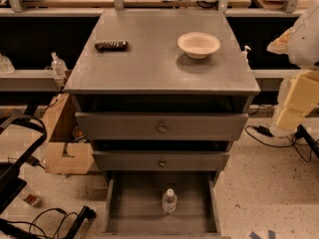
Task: Pick blue plastic bottle from bottom drawer and place on counter
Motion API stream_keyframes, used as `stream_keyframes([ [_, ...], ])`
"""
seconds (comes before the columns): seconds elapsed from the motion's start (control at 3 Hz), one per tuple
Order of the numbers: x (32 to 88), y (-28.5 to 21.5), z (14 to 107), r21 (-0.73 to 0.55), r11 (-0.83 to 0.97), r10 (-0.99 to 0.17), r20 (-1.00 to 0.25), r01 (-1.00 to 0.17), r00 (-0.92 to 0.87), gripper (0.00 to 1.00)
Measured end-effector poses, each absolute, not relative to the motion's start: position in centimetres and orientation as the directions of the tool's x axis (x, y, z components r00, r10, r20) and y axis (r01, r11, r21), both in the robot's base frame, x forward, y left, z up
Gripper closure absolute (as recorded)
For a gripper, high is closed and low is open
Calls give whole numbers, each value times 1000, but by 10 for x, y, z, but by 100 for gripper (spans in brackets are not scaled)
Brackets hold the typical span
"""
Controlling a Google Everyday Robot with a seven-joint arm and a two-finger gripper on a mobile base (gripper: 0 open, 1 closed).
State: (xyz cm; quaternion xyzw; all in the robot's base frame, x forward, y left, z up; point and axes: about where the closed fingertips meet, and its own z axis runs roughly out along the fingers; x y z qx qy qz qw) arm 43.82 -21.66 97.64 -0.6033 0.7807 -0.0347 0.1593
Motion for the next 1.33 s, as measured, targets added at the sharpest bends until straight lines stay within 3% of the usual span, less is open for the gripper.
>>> stream_keyframes([
  [0.67, 439, -222, 953, -204, 293, -935, -265, -934, -236, 0],
  [1.33, 409, -229, 824, -77, 323, -809, -540, -943, -233, 0],
])
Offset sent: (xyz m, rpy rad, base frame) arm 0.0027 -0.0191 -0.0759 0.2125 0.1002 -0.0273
